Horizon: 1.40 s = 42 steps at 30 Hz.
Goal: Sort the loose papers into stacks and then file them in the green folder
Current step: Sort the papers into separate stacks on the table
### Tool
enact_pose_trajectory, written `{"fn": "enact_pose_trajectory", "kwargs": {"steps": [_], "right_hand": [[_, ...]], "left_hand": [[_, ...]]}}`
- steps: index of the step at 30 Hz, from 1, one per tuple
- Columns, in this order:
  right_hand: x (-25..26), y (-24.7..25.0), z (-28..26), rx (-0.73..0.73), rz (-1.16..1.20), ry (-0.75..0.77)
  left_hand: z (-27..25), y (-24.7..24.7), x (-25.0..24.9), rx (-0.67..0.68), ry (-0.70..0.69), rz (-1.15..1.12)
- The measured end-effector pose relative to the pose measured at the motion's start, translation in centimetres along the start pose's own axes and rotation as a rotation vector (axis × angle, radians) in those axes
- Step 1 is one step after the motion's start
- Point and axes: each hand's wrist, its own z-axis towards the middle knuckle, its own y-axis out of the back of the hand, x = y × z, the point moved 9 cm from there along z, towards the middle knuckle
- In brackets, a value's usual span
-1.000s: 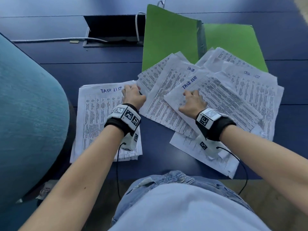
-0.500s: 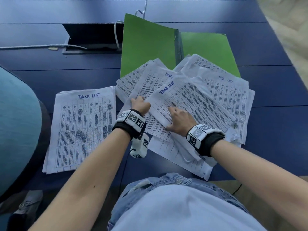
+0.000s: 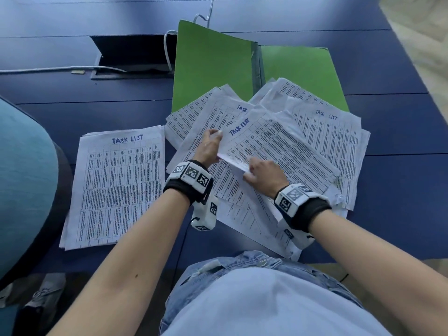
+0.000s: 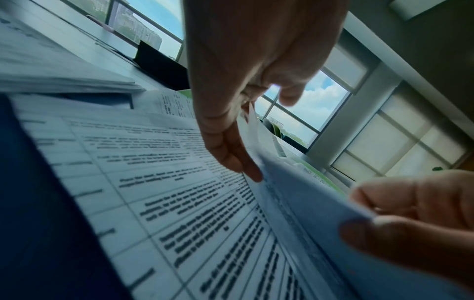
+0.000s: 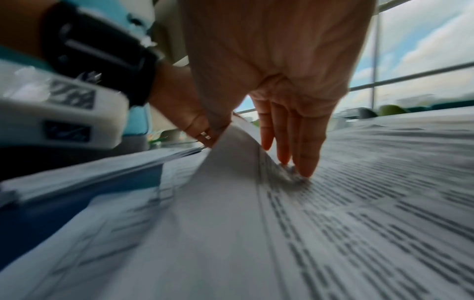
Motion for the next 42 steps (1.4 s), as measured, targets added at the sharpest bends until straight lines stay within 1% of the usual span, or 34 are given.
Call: {"fn": "enact_pose_trajectory", "kwargs": {"steps": [3, 5, 7, 8, 10, 12, 13, 16, 18, 19, 21, 23, 27, 28, 29, 31, 33, 36, 39, 42], "right_hand": [[-3.4, 2.2, -0.2, -0.142, 0.245, -0.128], [-5.8, 3.8, -0.8, -0.288, 0.397, -0.249], [-7.8, 5.3, -1.4, -0.437, 0.460, -0.365], [-8.5, 5.9, -1.6, -0.497, 0.468, -0.393], [-8.7, 6.4, -1.8, -0.535, 0.476, -0.394], [-8.0, 5.9, -1.4, -0.473, 0.501, -0.342], [-7.7, 5.2, -1.2, -0.422, 0.533, -0.316], [-7.0, 3.3, -1.0, -0.309, 0.668, -0.278], [-6.7, 2.5, -1.1, -0.277, 0.695, -0.270], [-6.6, 2.3, -1.1, -0.275, 0.722, -0.274], [-6.5, 2.3, -1.0, -0.286, 0.762, -0.306], [-6.5, 2.3, -0.5, -0.302, 0.835, -0.309], [-4.9, 1.3, 0.4, -0.230, 1.047, -0.247], [-4.1, 1.5, 0.4, -0.231, 1.072, -0.222], [-3.7, 1.4, 0.7, -0.230, 1.091, -0.211], [-2.8, 0.8, 1.4, -0.196, 1.066, -0.185], [-2.4, 0.2, 1.8, -0.159, 0.917, -0.190], [-3.2, -0.6, 2.1, -0.150, 0.781, -0.229], [-3.6, -0.4, 1.9, -0.147, 0.808, -0.264], [-3.0, 0.7, 1.7, -0.129, 0.875, -0.248]], "left_hand": [[-0.1, 0.7, 0.6, -0.062, 0.015, -0.051], [-0.1, 0.4, 1.1, -0.050, 0.044, -0.011], [-0.1, -0.5, 1.8, -0.019, 0.111, 0.045], [-0.2, -1.0, 2.1, -0.013, 0.144, 0.083], [0.3, -1.7, 3.4, -0.013, 0.230, 0.113], [0.3, -3.0, 3.5, 0.035, 0.279, 0.126], [-0.1, -3.8, 2.8, 0.065, 0.261, 0.098], [-1.0, -5.8, 0.7, 0.143, 0.158, -0.007], [-1.3, -6.6, 0.5, 0.182, 0.090, 0.055], [-1.1, -6.7, 0.7, 0.178, 0.066, 0.110], [-0.4, -5.9, 1.3, 0.124, 0.037, 0.144], [0.5, -4.1, 1.6, 0.022, 0.009, 0.127], [0.4, 0.1, 1.0, -0.184, -0.049, 0.097], [0.1, 0.7, 0.7, -0.208, -0.084, 0.108], [-0.3, 0.8, 0.2, -0.205, -0.131, 0.127], [-1.0, 0.3, -0.4, -0.144, -0.205, 0.175], [-1.3, -0.3, -0.8, -0.103, -0.238, 0.175], [-1.5, -0.5, -0.6, -0.063, -0.205, 0.086], [-1.7, -0.8, -0.3, -0.004, -0.203, 0.003], [-2.2, -1.5, -0.6, 0.049, -0.204, 0.037]]}}
